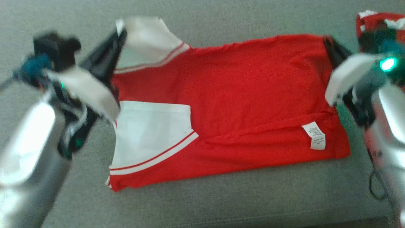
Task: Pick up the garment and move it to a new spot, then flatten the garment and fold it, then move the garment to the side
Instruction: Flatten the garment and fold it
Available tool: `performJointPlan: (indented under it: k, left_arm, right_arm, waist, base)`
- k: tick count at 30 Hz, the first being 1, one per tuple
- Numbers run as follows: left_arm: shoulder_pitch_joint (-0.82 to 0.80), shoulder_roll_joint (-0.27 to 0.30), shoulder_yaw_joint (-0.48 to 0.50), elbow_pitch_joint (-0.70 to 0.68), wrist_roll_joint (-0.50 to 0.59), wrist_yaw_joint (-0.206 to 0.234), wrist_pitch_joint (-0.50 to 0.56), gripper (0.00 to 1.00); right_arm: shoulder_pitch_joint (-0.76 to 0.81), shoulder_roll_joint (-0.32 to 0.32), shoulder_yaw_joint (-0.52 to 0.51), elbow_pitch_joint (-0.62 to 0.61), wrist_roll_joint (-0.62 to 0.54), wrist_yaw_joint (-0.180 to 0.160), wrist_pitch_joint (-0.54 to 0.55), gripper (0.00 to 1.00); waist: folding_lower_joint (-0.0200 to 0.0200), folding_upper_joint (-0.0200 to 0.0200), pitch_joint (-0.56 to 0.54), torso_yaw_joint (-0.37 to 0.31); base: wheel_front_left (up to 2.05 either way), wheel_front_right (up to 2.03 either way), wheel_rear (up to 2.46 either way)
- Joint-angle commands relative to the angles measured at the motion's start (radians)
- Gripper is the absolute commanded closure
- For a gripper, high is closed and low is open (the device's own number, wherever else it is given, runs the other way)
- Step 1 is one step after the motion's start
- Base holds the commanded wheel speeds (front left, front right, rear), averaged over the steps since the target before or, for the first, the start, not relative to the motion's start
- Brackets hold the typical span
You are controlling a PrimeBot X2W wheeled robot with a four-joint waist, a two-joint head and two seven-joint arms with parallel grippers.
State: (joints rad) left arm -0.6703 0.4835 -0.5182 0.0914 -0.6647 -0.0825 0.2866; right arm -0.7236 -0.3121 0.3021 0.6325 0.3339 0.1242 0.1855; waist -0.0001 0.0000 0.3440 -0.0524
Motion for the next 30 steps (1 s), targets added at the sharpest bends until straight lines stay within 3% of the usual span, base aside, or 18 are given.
performJointPlan:
  k: [1, 7, 12, 22, 23, 24, 25, 26, 27, 28, 30]
  left_arm:
    - [0.023, 0.054, 0.044, -0.071, -0.009, 0.018, -0.012, 1.00]
    - [0.246, 0.077, 0.058, -0.220, -0.033, 0.097, -0.054, 1.00]
    - [0.397, 0.065, 0.061, -0.266, -0.058, 0.146, -0.102, 1.00]
    - [0.549, 0.002, 0.018, -0.214, -0.083, 0.163, -0.181, 1.00]
    - [0.557, -0.005, 0.013, -0.200, -0.083, 0.162, -0.190, 1.00]
    - [0.563, -0.011, 0.011, -0.185, -0.080, 0.163, -0.200, 1.00]
    - [0.569, -0.015, 0.006, -0.169, -0.077, 0.164, -0.209, 1.00]
    - [0.573, -0.020, 0.001, -0.155, -0.072, 0.163, -0.218, 0.73]
    - [0.577, -0.025, -0.003, -0.143, -0.067, 0.163, -0.230, 0.36]
    - [0.583, -0.031, -0.005, -0.133, -0.064, 0.165, -0.242, 0.00]
    - [0.608, -0.054, -0.006, -0.121, -0.069, 0.170, -0.277, 0.00]
  right_arm:
    - [0.041, -0.022, 0.011, -0.047, 0.017, 0.007, -0.020, 1.00]
    - [0.193, -0.057, -0.023, -0.135, 0.053, 0.007, -0.060, 1.00]
    - [0.289, -0.054, -0.068, -0.192, 0.054, 0.007, -0.066, 1.00]
    - [0.408, -0.043, -0.126, -0.253, 0.017, 0.007, -0.048, 1.00]
    - [0.419, -0.040, -0.131, -0.257, 0.012, 0.007, -0.049, 0.94]
    - [0.429, -0.035, -0.138, -0.262, 0.006, 0.007, -0.048, 0.68]
    - [0.439, -0.031, -0.143, -0.266, -0.001, 0.007, -0.049, 0.52]
    - [0.449, -0.026, -0.151, -0.269, -0.007, 0.007, -0.052, 0.07]
    - [0.459, -0.019, -0.163, -0.272, -0.011, 0.007, -0.058, 0.00]
    - [0.470, -0.012, -0.174, -0.276, -0.014, 0.007, -0.065, 0.00]
    - [0.511, 0.013, -0.216, -0.299, -0.027, 0.007, -0.080, 0.00]
  waist:
    - [0.0001, 0.0000, -0.037, 0.015]
    - [0.0001, 0.0000, -0.100, 0.033]
    - [0.0001, 0.0000, -0.136, 0.041]
    - [0.0001, 0.0000, -0.174, 0.053]
    - [0.0001, 0.0000, -0.177, 0.054]
    - [0.0001, 0.0000, -0.179, 0.054]
    - [0.0001, 0.0000, -0.182, 0.054]
    - [0.0001, 0.0000, -0.184, 0.053]
    - [0.0001, 0.0000, -0.186, 0.053]
    - [0.0001, 0.0000, -0.189, 0.053]
    - [0.0001, 0.0000, -0.200, 0.051]
  base:
    - [0.00, 0.00, 0.00]
    - [0.00, 0.00, 0.00]
    - [0.00, 0.00, 0.00]
    - [0.00, 0.00, 0.00]
    - [0.00, 0.00, 0.00]
    - [0.00, 0.00, 0.00]
    - [0.00, 0.00, 0.00]
    - [0.00, 0.00, 0.00]
    - [0.00, 0.00, 0.00]
    - [0.00, 0.00, 0.00]
    - [0.00, 0.00, 0.00]
